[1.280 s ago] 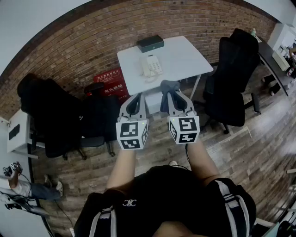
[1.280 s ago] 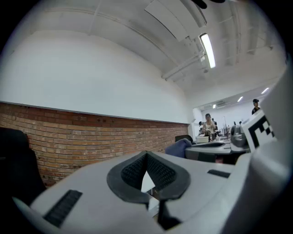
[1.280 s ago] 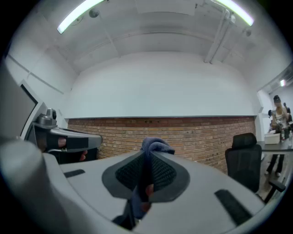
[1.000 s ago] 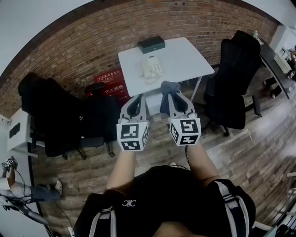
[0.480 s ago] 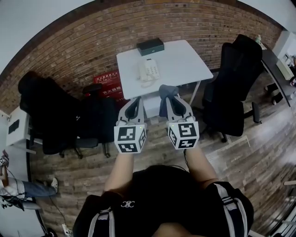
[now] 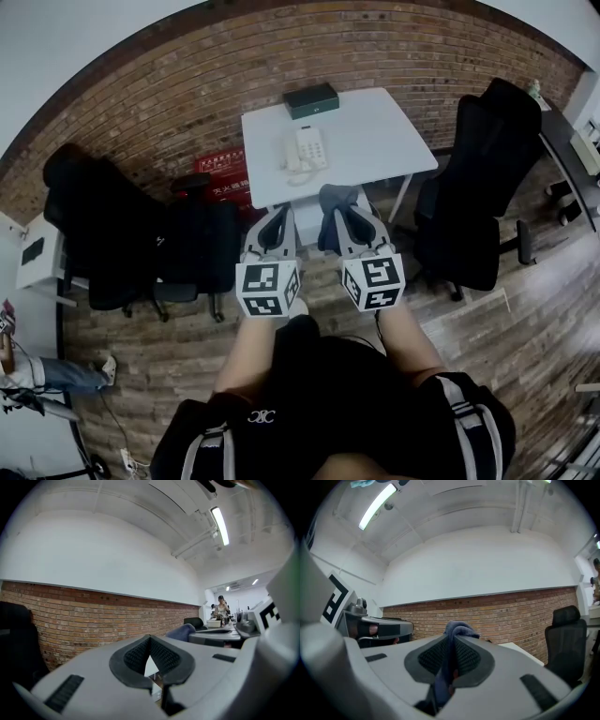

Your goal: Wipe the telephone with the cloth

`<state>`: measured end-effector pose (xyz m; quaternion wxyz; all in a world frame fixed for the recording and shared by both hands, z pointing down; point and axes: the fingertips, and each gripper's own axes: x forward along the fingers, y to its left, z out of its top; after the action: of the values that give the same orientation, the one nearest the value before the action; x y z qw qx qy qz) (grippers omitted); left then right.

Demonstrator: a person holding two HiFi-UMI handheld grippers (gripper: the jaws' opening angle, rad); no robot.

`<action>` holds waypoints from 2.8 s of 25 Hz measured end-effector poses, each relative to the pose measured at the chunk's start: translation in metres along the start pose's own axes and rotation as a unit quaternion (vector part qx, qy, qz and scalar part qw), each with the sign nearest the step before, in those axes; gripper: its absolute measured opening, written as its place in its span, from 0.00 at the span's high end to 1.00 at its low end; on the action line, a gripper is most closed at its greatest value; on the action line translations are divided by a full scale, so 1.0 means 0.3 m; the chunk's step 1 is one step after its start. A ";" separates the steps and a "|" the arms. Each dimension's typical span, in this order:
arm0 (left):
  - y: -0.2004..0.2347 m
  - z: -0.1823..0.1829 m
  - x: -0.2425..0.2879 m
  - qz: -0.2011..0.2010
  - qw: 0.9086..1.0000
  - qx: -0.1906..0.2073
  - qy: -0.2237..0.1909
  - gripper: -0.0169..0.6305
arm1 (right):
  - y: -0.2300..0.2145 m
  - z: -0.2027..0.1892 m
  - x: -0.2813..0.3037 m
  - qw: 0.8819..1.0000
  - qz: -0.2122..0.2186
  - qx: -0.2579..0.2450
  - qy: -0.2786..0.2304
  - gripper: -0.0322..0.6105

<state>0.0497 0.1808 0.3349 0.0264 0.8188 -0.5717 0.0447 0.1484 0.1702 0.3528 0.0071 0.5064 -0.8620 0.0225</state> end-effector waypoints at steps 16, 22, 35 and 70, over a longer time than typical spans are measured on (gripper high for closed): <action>0.217 -0.015 0.369 -0.017 1.000 -0.016 -0.014 0.99 | -0.120 0.009 0.379 1.000 0.014 0.006 -0.028 0.91; 0.344 -0.002 0.532 -0.018 1.000 -0.021 -0.008 0.99 | -0.147 0.026 0.578 0.999 0.031 -0.004 -0.030 0.91; 0.660 -0.001 0.868 -0.026 0.999 -0.023 0.009 0.99 | -0.240 0.066 1.026 0.999 -0.024 -0.018 -0.030 0.91; 1.081 -0.151 1.245 0.093 0.991 -0.075 0.064 0.99 | -0.321 -0.294 1.730 0.983 0.150 -0.014 0.104 0.91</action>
<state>-0.1287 -0.2755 0.4158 0.1199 0.7532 -0.6443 0.0568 -0.0211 -0.3256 0.4621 0.1009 0.3664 -0.9228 0.0638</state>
